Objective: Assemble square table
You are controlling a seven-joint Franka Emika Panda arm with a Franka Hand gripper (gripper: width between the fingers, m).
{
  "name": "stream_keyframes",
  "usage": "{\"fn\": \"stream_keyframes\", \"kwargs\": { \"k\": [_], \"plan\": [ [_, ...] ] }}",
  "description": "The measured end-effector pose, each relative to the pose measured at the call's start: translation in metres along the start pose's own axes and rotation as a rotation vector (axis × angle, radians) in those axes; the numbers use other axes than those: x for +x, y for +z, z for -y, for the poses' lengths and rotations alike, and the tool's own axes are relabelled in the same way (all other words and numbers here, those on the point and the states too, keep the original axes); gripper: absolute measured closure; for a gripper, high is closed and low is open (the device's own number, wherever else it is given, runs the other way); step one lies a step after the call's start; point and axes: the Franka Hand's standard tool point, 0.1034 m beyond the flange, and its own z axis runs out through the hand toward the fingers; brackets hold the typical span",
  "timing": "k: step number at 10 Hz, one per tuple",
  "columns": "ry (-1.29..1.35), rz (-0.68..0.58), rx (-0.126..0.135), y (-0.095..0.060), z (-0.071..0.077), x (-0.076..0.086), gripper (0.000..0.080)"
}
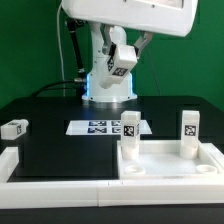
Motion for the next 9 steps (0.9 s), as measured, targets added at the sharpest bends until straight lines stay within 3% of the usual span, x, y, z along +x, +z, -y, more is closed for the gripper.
{"fn": "stream_keyframes", "kwargs": {
  "k": [1, 3, 5, 6, 7, 9],
  "plan": [
    [0.009, -0.085, 0.002, 0.002, 0.004, 0.004, 0.0508],
    [0.037, -0.240, 0.039, 0.012, 0.035, 0.008, 0.0508],
    [0.079, -0.387, 0.063, 0.006, 0.065, 0.039, 0.0508],
    [0.103, -0.467, 0.077, -0.005, 0.082, 0.055, 0.0508],
    [0.124, -0.511, 0.082, -0.012, 0.090, 0.061, 0.0508],
    [0.110, -0.660, 0.037, -0.012, 0.082, 0.062, 0.0508]
  ]
}}
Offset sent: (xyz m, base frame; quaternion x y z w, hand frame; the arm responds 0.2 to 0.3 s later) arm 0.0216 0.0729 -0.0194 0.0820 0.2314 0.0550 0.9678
